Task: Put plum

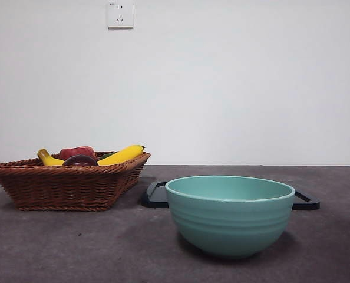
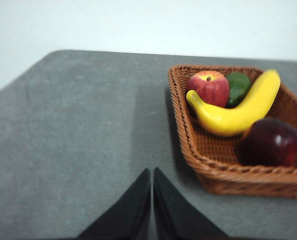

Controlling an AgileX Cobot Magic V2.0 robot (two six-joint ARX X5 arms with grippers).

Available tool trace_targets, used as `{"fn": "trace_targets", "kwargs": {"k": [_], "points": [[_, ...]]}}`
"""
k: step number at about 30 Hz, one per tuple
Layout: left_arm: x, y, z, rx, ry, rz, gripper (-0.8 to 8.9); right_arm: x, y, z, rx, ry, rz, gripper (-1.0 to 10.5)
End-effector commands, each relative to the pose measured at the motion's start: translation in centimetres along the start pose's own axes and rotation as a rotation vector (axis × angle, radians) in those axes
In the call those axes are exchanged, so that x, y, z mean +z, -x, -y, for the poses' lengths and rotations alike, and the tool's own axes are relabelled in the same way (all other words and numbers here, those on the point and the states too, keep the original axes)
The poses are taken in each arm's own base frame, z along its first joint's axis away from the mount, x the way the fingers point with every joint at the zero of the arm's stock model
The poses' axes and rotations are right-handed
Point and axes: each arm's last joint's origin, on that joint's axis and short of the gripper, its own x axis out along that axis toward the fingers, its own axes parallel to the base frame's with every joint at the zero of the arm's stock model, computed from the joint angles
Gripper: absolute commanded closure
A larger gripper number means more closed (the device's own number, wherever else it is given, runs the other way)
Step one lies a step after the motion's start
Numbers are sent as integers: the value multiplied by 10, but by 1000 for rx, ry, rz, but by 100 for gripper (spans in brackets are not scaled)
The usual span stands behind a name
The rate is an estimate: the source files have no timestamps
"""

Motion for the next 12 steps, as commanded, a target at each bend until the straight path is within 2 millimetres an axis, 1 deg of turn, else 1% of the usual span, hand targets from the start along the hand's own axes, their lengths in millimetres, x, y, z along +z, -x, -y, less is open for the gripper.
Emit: {"fn": "trace_targets", "kwargs": {"k": [1,8,12], "points": [[-7,-2,-1,7,176,-27,805,1,0,0,9,-62,12,941],[-5,-1,-1,7,299,-22,805,2,0,-1,12,-123,11,941],[6,3,1,-2,349,5,805,13,4,-3,34,-143,42,941]]}}
